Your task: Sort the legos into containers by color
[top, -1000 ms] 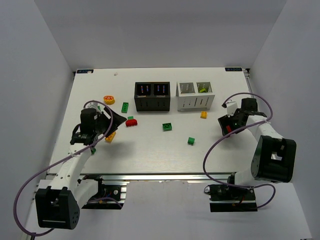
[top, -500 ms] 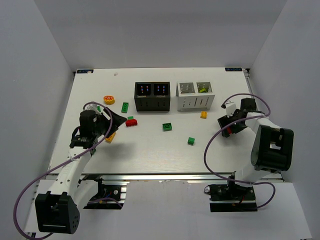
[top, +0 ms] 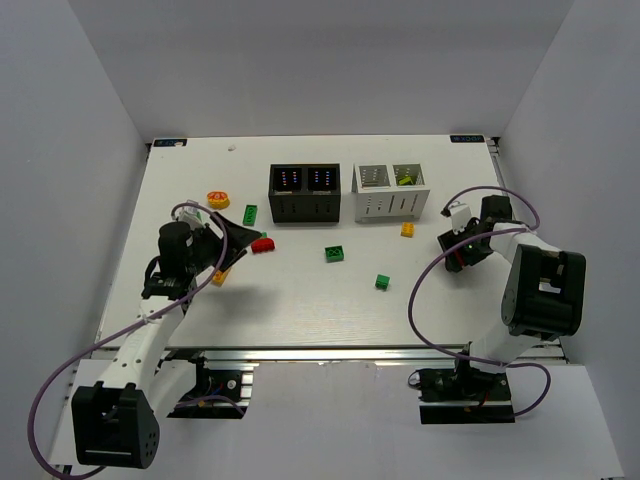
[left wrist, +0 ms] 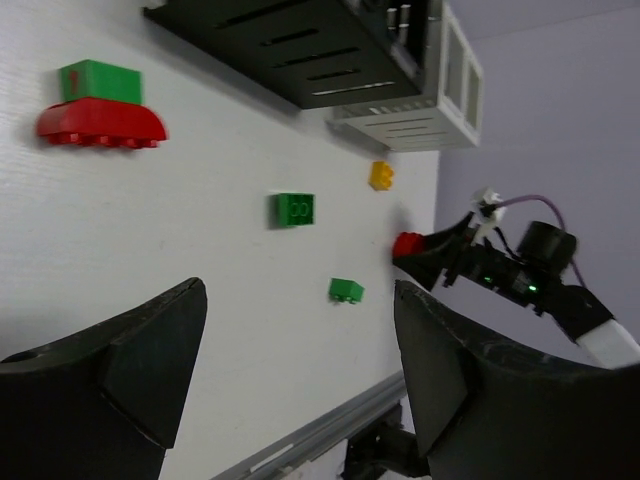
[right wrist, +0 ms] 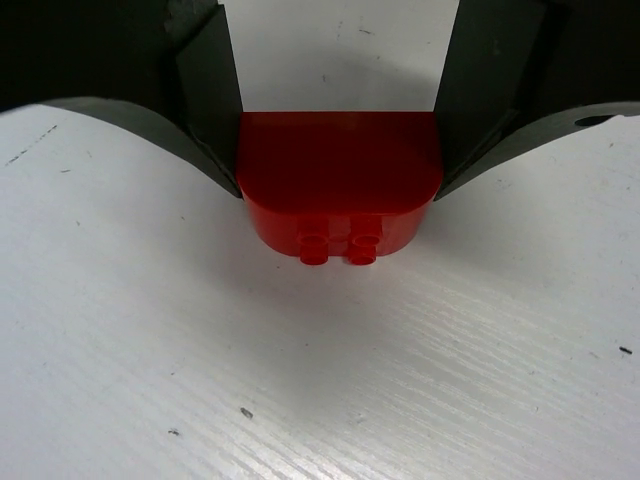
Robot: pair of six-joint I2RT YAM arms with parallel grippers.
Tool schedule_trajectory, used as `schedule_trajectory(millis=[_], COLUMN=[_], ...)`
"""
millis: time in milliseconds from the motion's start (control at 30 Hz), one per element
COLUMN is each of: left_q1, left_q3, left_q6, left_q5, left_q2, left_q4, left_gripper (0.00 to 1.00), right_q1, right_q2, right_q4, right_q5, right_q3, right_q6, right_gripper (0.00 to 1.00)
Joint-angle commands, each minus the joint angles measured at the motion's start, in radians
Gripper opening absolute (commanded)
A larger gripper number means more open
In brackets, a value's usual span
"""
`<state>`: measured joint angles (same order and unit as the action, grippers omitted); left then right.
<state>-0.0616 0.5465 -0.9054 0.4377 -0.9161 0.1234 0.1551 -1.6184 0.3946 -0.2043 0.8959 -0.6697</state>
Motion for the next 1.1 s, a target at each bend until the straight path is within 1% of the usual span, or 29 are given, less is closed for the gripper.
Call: schedule_trajectory(millis=[0, 33, 67, 100, 133, 167, 200, 233, 267, 300, 333, 367, 400, 433, 500, 533, 567, 633, 667, 867, 1067], left_q1=[0.002, 0.0, -0.01, -0.018, -0.029, -0.059, -0.078, -0.101, -0.153, -0.18, -0.211, -0.269, -0.294, -0.341, -0.382, -0.415, -0.431, -0.47, -0.483, -0.567, -0.638], left_q3=[-0.019, -0.023, -0.026, -0.028, -0.026, -0.022, -0.017, -0.002, 0.006, 0.015, 0.035, 0.046, 0.056, 0.076, 0.098, 0.107, 0.125, 0.151, 0.177, 0.256, 0.329], left_q6=[-0.061, -0.076, -0.099, -0.107, -0.113, -0.119, -0.119, -0.118, -0.115, -0.116, -0.116, -0.116, -0.118, -0.119, -0.121, -0.121, -0.121, -0.121, -0.116, -0.099, -0.073], left_q5=[0.108, 0.124, 0.148, 0.156, 0.162, 0.167, 0.165, 0.161, 0.151, 0.145, 0.141, 0.133, 0.133, 0.133, 0.13, 0.128, 0.127, 0.125, 0.124, 0.121, 0.111], left_q2=[0.016, 0.014, 0.013, 0.005, 0.0, -0.007, -0.027, -0.041, -0.056, -0.091, -0.113, -0.133, -0.154, -0.199, -0.237, -0.269, -0.285, -0.317, -0.348, -0.458, -0.527], left_q4=[-0.163, -0.191, -0.235, -0.254, -0.269, -0.289, -0.297, -0.303, -0.32, -0.329, -0.341, -0.369, -0.384, -0.398, -0.435, -0.461, -0.472, -0.488, -0.493, -0.495, -0.47], left_gripper=[0.84, 0.83, 0.83, 0.83, 0.83, 0.83, 0.83, 0.84, 0.84, 0.84, 0.84, 0.84, 0.85, 0.85, 0.85, 0.85, 0.85, 0.85, 0.85, 0.85, 0.84], right_q1=[0.008, 0.008, 0.009, 0.008, 0.008, 0.009, 0.008, 0.008, 0.006, -0.006, -0.017, -0.052, -0.071, -0.092, -0.15, -0.163, -0.216, -0.259, -0.302, -0.445, -0.5], right_q2=[0.005, 0.029, 0.044, 0.086, 0.109, 0.132, 0.156, 0.207, 0.231, 0.28, 0.304, 0.324, 0.357, 0.373, 0.409, 0.422, 0.433, 0.462, 0.471, 0.503, 0.493], right_q4=[0.05, 0.087, 0.111, 0.137, 0.204, 0.246, 0.286, 0.356, 0.384, 0.413, 0.443, 0.476, 0.484, 0.5, 0.506, 0.501, 0.489, 0.474, 0.461, 0.369, 0.314], right_q5=[-0.032, -0.047, -0.096, -0.131, -0.171, -0.264, -0.321, -0.377, -0.477, -0.524, -0.561, -0.604, -0.619, -0.638, -0.65, -0.659, -0.661, -0.653, -0.649, -0.598, -0.587], right_q3=[0.029, 0.029, 0.034, 0.041, 0.05, 0.058, 0.07, 0.089, 0.093, 0.097, 0.101, 0.101, 0.103, 0.107, 0.11, 0.112, 0.113, 0.112, 0.107, 0.107, 0.12], right_q6=[-0.08, -0.102, -0.16, -0.194, -0.232, -0.273, -0.359, -0.398, -0.437, -0.515, -0.553, -0.576, -0.587, -0.612, -0.613, -0.596, -0.59, -0.567, -0.556, -0.455, -0.396], right_gripper=[0.48, 0.44, 0.37, 0.35, 0.33, 0.31, 0.28, 0.28, 0.28, 0.27, 0.27, 0.25, 0.24, 0.22, 0.2, 0.19, 0.18, 0.16, 0.15, 0.13, 0.12])
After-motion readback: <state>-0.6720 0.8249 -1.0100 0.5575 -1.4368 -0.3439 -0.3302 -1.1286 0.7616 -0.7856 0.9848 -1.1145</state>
